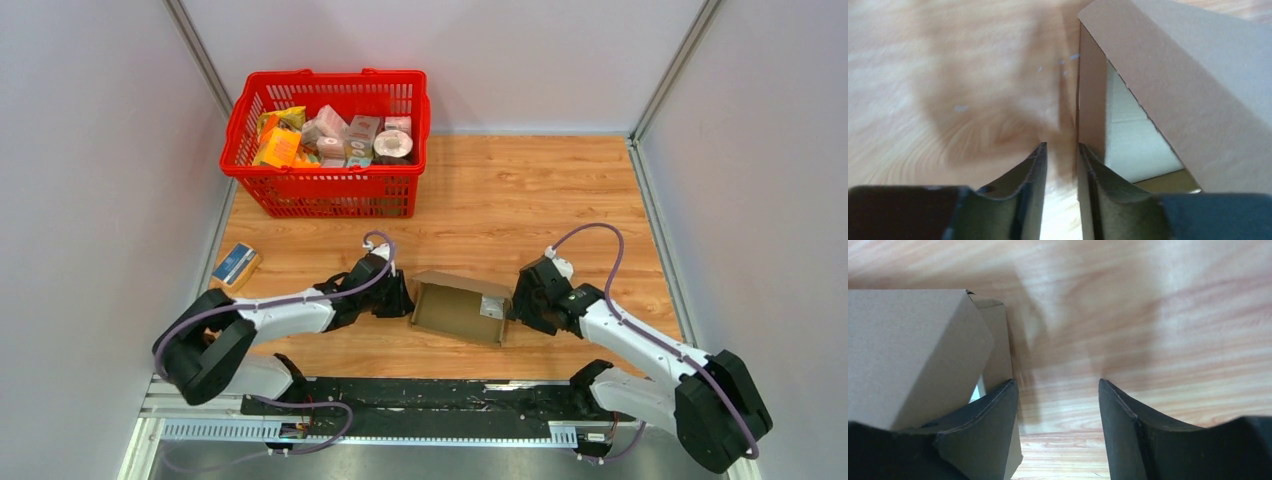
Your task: Fold the paper box
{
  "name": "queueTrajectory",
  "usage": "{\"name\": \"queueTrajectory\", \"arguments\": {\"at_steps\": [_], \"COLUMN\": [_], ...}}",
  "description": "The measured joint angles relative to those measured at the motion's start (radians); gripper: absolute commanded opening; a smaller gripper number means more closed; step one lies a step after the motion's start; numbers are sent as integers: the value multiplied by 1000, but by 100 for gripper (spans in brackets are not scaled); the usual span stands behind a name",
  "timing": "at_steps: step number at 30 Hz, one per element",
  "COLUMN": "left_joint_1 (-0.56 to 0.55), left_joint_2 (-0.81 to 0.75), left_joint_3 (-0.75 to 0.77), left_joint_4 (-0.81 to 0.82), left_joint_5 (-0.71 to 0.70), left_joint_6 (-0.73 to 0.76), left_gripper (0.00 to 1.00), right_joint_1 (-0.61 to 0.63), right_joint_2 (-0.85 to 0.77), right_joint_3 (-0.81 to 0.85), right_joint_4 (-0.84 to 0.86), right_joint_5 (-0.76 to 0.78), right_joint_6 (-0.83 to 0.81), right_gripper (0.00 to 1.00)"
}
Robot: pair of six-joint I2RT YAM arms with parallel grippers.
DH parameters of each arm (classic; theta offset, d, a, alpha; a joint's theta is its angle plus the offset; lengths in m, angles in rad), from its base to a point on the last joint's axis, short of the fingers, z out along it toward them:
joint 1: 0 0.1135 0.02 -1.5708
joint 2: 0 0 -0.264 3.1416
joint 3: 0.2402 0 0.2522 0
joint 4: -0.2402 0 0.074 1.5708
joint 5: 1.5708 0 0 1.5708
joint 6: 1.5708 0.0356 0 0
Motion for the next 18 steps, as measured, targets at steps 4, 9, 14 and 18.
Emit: {"name": "queueTrajectory", "arguments": {"at_steps": [4, 9, 14, 18], "left_joint_1": [-8, -8, -12, -13], "left_joint_2": [-153, -306, -306, -306], "left_joint_3": [-34, 3, 70, 52], "left_joint_4": [-106, -227, -305, -315], "left_joint_5": [-53, -98, -98, -89], "left_joint_6": [3, 105, 194, 203], "left_gripper": [47, 45, 43, 45], "right_joint_1": [-35, -37, -37, -37], "right_joint_2": [64, -13, -172, -185], "right_joint_3": [75, 71, 42, 41], "right_joint_4": [-2, -28, -92, -112], "right_joint_5": [-36, -113, -177, -196], "right_joint_6": [-88, -110, -105, -107], "right_gripper": [71, 73, 79, 85]}}
